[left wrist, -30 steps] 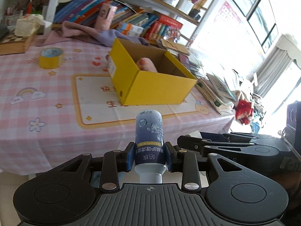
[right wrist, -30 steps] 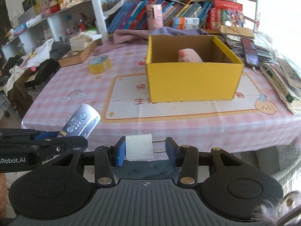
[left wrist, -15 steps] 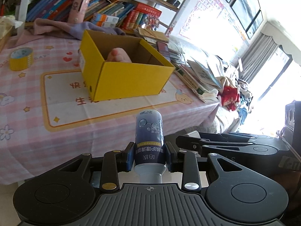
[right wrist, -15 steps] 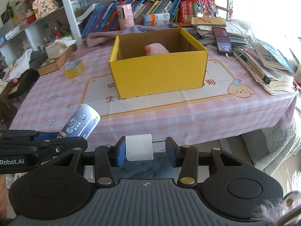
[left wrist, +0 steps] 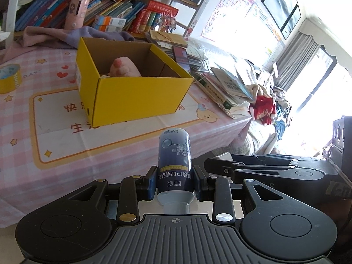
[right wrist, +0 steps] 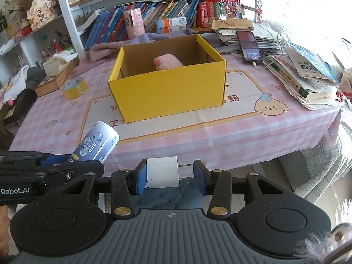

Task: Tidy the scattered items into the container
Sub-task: 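Lift and carry the spray bottle and charger toward the yellow box with both tools, then lower spray bottle and charger into the yellow box and open both tools, then withdraw both tools up and away from the yellow box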

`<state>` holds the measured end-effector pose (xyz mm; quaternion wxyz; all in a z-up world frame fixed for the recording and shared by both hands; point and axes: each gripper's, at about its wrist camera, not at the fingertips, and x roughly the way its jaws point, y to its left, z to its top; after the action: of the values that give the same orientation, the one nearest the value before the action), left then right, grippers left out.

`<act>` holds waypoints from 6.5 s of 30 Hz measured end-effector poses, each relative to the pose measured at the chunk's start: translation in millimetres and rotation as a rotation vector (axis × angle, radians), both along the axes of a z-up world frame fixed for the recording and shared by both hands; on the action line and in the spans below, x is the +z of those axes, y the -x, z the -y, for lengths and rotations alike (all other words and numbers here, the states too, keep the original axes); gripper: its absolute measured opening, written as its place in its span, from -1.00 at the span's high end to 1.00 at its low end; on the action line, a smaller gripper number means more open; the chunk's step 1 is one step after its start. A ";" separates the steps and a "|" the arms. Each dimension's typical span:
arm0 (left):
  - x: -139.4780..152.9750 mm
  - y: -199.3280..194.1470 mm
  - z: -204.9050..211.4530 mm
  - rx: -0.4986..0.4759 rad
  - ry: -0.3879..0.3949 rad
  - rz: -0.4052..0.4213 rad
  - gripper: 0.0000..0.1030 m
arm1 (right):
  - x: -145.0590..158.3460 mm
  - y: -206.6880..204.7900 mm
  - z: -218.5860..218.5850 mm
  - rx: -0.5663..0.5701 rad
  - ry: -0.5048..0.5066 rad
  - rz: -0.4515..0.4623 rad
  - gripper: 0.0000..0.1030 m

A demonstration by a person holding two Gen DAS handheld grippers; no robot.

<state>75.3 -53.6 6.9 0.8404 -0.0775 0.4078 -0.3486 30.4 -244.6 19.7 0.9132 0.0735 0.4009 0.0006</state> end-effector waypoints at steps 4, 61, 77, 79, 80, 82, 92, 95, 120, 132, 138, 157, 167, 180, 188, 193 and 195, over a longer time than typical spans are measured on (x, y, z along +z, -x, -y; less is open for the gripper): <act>-1.2 -4.0 7.1 -0.017 0.000 -0.004 0.39 | -1.6 -1.3 6.9 -0.017 -0.003 -0.007 0.19; 37.4 -165.5 80.1 0.242 -0.132 0.163 0.39 | 24.0 -225.9 82.0 0.298 -0.009 0.144 0.19; -10.7 -270.0 80.6 0.326 -0.235 -0.104 0.39 | -26.8 -326.6 56.2 0.632 -0.014 -0.144 0.19; -15.6 -276.4 83.4 0.336 -0.239 -0.117 0.40 | -31.8 -330.1 50.2 0.661 0.006 -0.167 0.19; -17.4 -279.2 84.9 0.338 -0.236 -0.120 0.42 | -34.1 -330.5 47.7 0.672 0.010 -0.177 0.19; -20.7 -283.9 88.6 0.338 -0.242 -0.126 0.43 | -38.4 -331.4 44.2 0.691 0.025 -0.193 0.19; -29.4 -289.7 96.5 0.344 -0.248 -0.130 0.47 | -48.9 -339.4 42.2 0.706 0.031 -0.254 0.18; -26.0 -287.0 99.7 0.339 -0.244 -0.108 0.46 | -48.9 -339.3 42.1 0.706 0.036 -0.254 0.18; 46.7 -189.1 83.9 0.433 -0.262 0.211 -0.50 | 4.6 -294.9 63.7 0.541 -0.039 0.013 -0.10; 41.4 -138.9 47.9 0.547 -0.284 0.235 -0.75 | 29.3 -243.5 69.3 0.380 -0.008 0.173 -0.23; 33.5 -120.2 29.6 0.576 -0.271 0.226 -0.80 | 19.3 -214.0 68.5 0.296 -0.003 0.145 -0.28; 20.6 -53.0 -19.4 0.555 -0.266 0.241 -0.80 | 13.4 -115.7 27.1 0.114 0.137 0.210 -0.48; 4.8 -4.3 -54.9 0.534 -0.315 0.197 -0.87 | 0.6 -60.2 -14.7 0.108 0.145 0.175 -0.63; 0.1 29.8 -81.8 0.458 -0.336 0.191 -0.87 | -6.4 -18.0 -70.5 0.182 0.149 0.150 -0.71; 2.7 40.2 -103.3 0.494 -0.335 0.196 -0.88 | -1.2 -18.1 -93.6 0.223 0.145 0.160 -0.72; 3.7 46.6 -123.2 0.557 -0.334 0.190 -0.88 | 1.0 -18.4 -119.0 0.319 0.164 0.180 -0.73; 3.5 48.3 -128.1 0.572 -0.338 0.185 -0.88 | 1.4 -17.3 -126.8 0.349 0.171 0.187 -0.73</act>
<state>27.0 74.6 10.4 0.9384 -0.0165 0.3436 -0.0321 47.8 -117.7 21.1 0.9353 -0.0749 0.3198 0.1317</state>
